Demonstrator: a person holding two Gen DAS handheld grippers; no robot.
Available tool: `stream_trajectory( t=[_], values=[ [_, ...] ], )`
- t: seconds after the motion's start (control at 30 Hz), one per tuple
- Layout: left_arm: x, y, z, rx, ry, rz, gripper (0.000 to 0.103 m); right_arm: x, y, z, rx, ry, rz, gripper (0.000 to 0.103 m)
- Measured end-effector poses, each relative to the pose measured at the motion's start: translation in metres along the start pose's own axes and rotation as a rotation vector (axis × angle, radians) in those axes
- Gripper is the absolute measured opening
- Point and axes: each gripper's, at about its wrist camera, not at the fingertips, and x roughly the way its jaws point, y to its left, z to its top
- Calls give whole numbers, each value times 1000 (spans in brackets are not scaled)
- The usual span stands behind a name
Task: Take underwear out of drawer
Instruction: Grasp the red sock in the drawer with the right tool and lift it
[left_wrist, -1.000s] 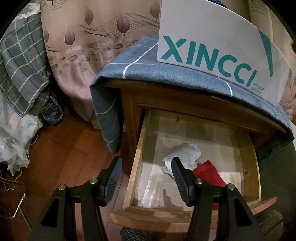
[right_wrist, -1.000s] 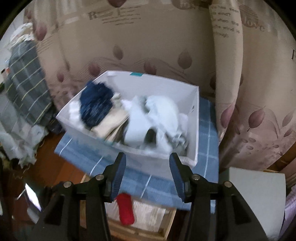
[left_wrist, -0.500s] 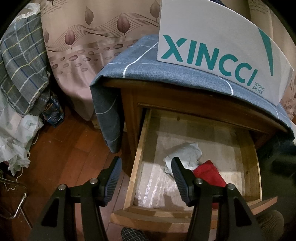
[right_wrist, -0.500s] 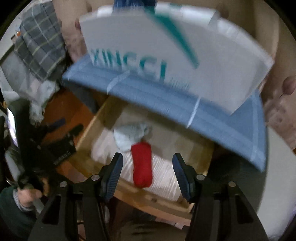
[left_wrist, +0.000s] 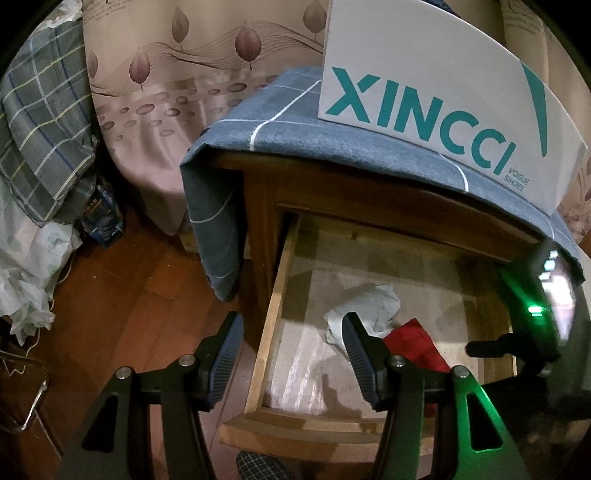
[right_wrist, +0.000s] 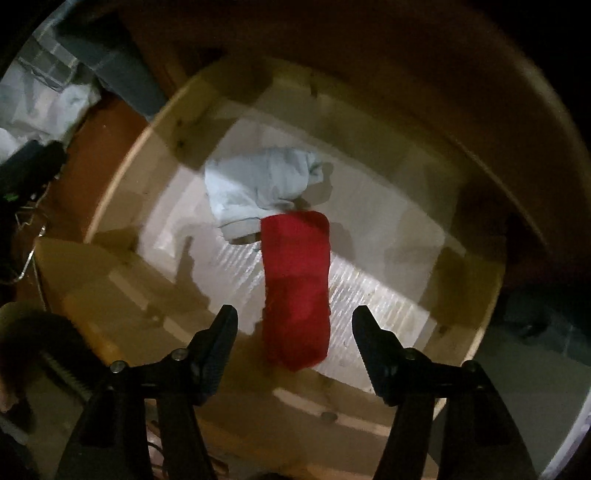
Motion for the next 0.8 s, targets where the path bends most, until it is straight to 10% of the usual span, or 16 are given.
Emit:
stream_trajectory(
  t=[0.8],
  values=[
    [4,-2,-2,-1,10,-8,57,67,-14,21,15,237,-5,61]
  ],
)
